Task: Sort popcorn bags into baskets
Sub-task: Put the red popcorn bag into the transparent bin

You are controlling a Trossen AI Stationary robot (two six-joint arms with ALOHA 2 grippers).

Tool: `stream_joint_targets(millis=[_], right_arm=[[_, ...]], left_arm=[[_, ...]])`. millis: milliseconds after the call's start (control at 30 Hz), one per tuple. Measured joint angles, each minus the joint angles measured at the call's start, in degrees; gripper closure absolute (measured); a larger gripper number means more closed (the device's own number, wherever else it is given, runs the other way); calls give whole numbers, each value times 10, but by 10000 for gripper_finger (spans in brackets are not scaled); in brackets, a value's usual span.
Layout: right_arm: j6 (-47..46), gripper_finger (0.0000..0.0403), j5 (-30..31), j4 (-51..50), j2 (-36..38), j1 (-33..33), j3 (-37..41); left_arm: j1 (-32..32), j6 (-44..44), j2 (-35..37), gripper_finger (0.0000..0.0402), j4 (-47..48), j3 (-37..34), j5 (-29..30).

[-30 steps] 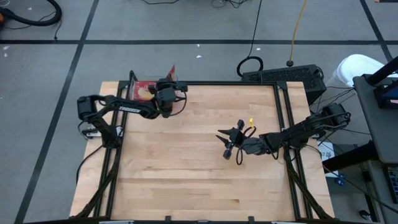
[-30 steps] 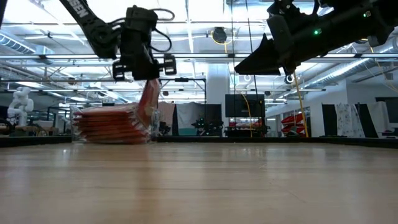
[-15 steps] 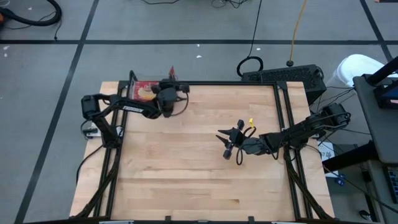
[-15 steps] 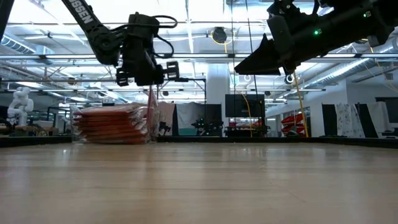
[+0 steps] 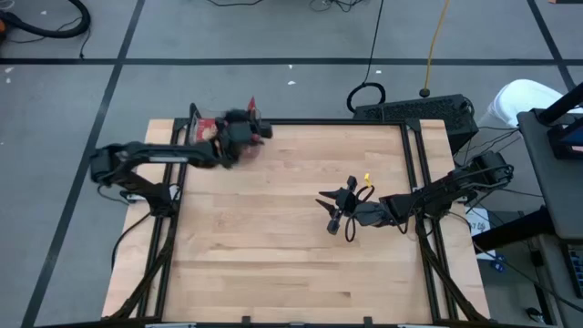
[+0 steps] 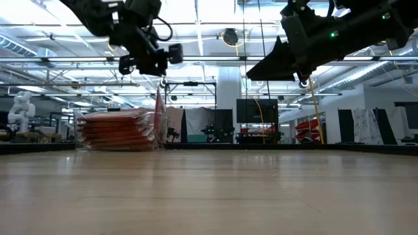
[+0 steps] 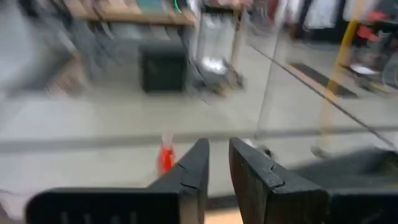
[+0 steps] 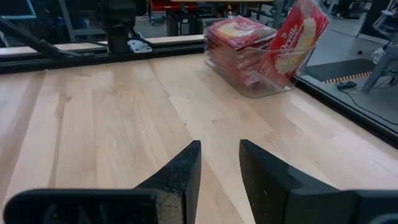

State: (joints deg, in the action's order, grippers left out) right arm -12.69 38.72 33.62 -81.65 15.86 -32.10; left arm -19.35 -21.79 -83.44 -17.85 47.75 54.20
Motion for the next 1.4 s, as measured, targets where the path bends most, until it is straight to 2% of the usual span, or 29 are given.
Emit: stream_joint_targets(millis=[67,100,200,300,433,533,600,700,767,900,967,1000,1100,1233,1400], right_arm=[[-1,298,0,1,0,0,0],[-2,298,0,3,0,0,0],[-2,298,0,4,0,0,0],[-2,298,0,4,0,0,0],[-3,298,0,3,0,0,0],[-3,298,0,3,0,0,0],[-2,298,0,4,0,0,0],[-2,298,1,3,0,0,0],[-2,298,0,4,0,0,0],[-2,298,0,2,0,0,0],[-2,298,0,2,0,0,0],[-2,298,0,2,0,0,0],[-2,298,0,2,0,0,0],[-1,298,0,2,0,0,0],[1,298,0,2,0,0,0]], left_arm=[[-33,-45,35,320,109,16,-60],[-45,-47,39,308,144,23,-63],[-80,-53,38,258,192,33,-109],[-111,-77,36,195,197,34,-176],[-125,-88,18,121,200,32,-196],[-130,-88,10,88,180,34,-199],[-138,-89,8,83,188,32,-205],[-147,-89,-4,110,180,33,-211],[-158,-88,-7,155,194,32,-240],[-160,-73,-3,289,196,32,-323],[-150,-56,8,362,212,32,-325],[-144,-48,14,378,214,32,-304],[-117,-43,25,376,217,32,-211],[-76,-55,39,380,214,33,-130],[-5,-110,23,381,214,32,-11]])
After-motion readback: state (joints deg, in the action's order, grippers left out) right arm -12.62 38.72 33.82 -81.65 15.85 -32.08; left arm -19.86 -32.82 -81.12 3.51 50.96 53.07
